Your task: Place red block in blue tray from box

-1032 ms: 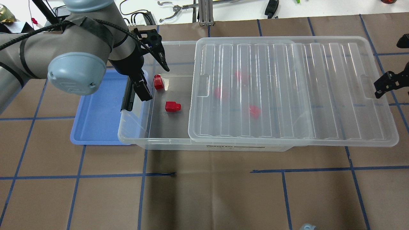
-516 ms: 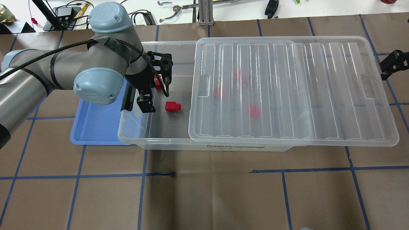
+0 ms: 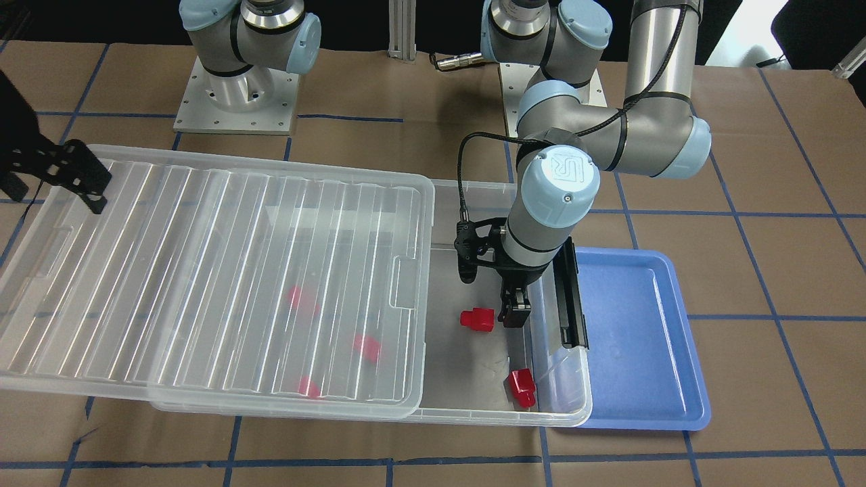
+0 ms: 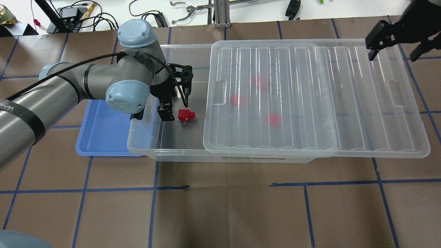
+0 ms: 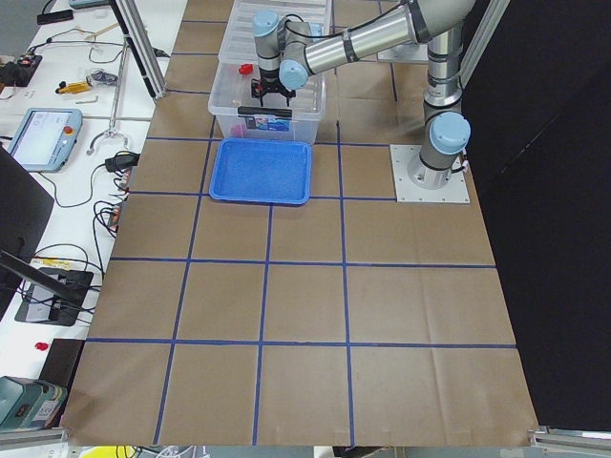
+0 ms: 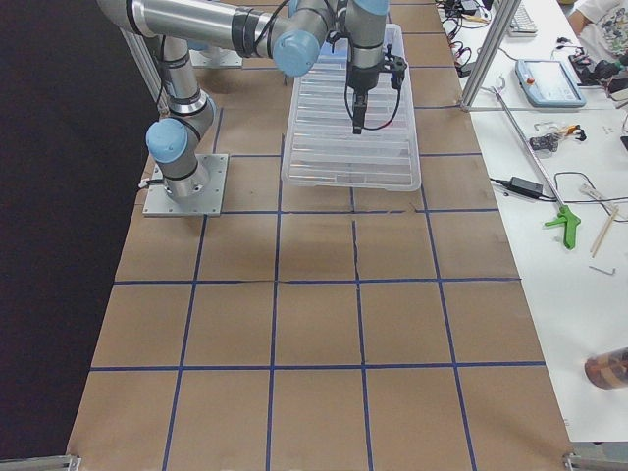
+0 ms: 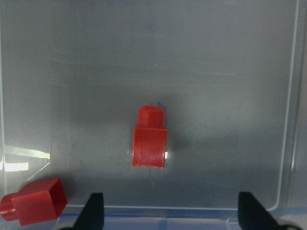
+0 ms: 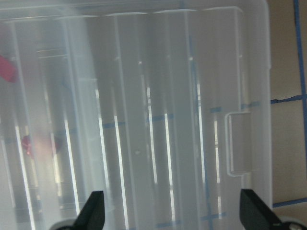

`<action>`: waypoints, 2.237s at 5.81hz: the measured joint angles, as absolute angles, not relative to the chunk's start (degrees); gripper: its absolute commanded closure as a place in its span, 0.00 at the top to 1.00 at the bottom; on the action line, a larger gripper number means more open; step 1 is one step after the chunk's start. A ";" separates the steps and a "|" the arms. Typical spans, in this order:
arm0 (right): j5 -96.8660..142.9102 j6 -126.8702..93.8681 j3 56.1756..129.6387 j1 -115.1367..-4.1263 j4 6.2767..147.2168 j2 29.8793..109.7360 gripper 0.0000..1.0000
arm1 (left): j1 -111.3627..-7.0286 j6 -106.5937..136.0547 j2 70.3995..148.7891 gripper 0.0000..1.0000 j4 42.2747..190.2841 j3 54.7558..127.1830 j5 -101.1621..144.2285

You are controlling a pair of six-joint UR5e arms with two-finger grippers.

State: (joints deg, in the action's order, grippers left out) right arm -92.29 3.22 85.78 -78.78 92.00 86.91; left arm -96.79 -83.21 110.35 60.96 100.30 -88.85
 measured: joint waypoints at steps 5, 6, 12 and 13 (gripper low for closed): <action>-91.15 -10.43 82.79 -92.05 89.25 86.48 1.00 | -97.86 -83.02 115.27 0.68 47.53 105.90 -86.69; -91.05 -10.12 82.66 -91.89 88.31 86.33 1.00 | -97.83 -83.01 115.36 0.39 46.68 106.47 -85.99; -89.33 -9.75 82.60 -91.76 86.46 86.22 1.00 | -97.81 -81.40 110.15 0.15 57.91 101.20 -86.26; -89.40 -9.76 82.61 -91.76 86.50 86.22 1.00 | -98.04 -81.30 108.88 0.15 65.28 96.10 -86.29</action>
